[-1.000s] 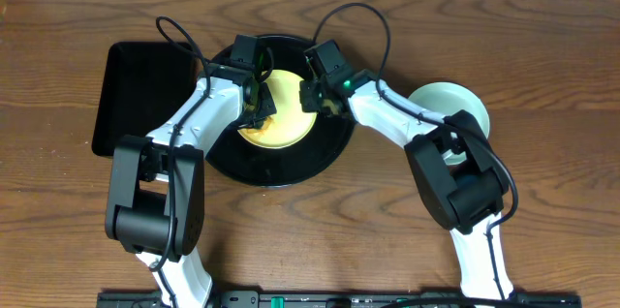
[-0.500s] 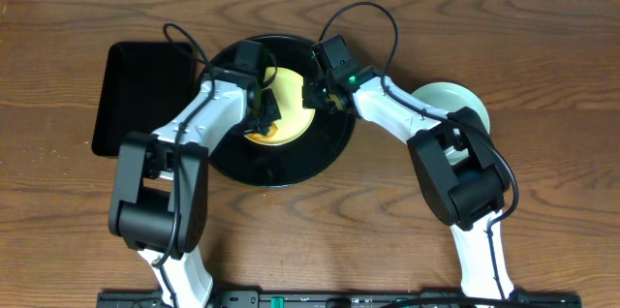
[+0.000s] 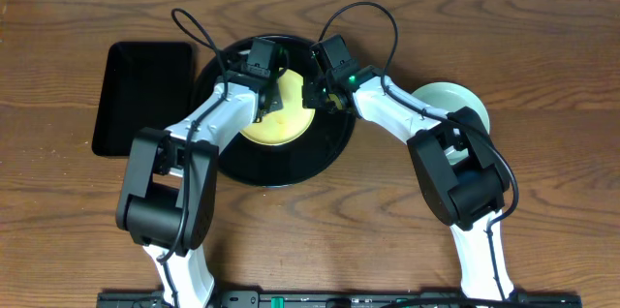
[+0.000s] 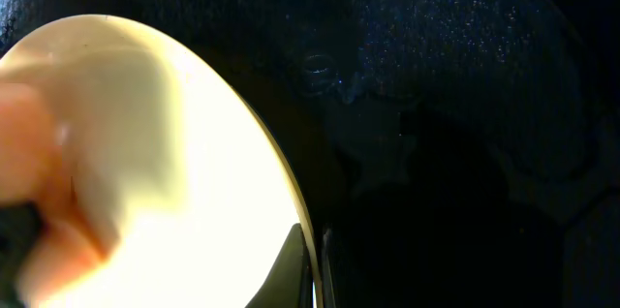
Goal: Clean dirty plates on tray and stack at the side
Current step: 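Scrub the yellow plate with the sponge in the left gripper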
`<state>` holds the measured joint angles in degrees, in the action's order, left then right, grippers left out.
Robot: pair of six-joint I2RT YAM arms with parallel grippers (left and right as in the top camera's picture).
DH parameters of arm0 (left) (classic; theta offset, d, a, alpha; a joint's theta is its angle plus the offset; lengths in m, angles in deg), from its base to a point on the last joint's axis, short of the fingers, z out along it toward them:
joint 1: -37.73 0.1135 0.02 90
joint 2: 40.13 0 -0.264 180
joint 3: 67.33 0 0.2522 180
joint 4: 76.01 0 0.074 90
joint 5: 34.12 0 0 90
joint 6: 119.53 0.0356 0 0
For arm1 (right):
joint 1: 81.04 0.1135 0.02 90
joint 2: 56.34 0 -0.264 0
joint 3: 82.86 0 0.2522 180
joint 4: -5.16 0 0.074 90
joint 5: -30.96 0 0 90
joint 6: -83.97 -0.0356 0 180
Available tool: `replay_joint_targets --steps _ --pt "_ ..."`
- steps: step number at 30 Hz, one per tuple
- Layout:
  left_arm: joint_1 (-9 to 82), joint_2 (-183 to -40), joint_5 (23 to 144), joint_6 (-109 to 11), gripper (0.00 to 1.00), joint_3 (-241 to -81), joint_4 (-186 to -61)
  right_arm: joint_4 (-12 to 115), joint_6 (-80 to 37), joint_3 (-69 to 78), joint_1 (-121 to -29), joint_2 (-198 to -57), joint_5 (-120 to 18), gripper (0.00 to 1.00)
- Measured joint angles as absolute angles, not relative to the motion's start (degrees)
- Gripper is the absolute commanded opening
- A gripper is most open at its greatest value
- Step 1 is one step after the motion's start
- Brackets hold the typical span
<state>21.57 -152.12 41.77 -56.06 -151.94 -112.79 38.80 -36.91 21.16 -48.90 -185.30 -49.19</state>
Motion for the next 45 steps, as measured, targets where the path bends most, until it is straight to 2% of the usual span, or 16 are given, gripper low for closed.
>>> replay_joint_targets --steps 5,12,18,22,26,29,33,38,45 --pt "21.72 -152.2 39.94 -56.1 0.08 -151.94 -116.79 38.8 -37.04 21.16 -48.9 -185.3 -49.19 0.01" --pt "22.88 -151.7 58.89 -55.12 0.08 -152.42 -121.16 38.8 -37.04 21.18 -48.9 -185.33 -49.19 0.01" --pt "22.93 -151.92 71.91 -54.55 0.08 -151.98 -114.39 38.82 -37.04 21.18 -48.9 -185.3 -49.17 0.01" --pt "23.25 -152.31 69.77 -54.57 0.08 -151.79 -109.19 38.82 -37.04 21.18 -48.9 -185.33 -49.17 0.01" --pt "24.13 -152.31 59.3 -54.57 0.08 -151.76 -106.04 38.82 -37.04 21.18 -48.9 -185.3 -49.17 0.01" --pt "24.56 -152.31 49.12 -54.57 0.09 -151.76 -105.95 38.8 -37.04 21.18 -48.9 -185.33 -49.15 0.01" --pt "24.54 -152.31 43.26 -54.55 0.09 -151.79 -110.24 38.78 -37.04 21.18 -48.9 -185.33 -49.15 0.01" --pt "24.54 -152.22 46.86 -54.57 0.09 -152.42 -119.5 38.78 -37.04 21.18 -48.9 -185.33 -49.15 0.01" --pt "25.7 -151.72 65.79 -54.57 0.09 -152.73 -122.45 38.73 -37.04 21.18 -48.9 -185.33 -49.13 0.01"
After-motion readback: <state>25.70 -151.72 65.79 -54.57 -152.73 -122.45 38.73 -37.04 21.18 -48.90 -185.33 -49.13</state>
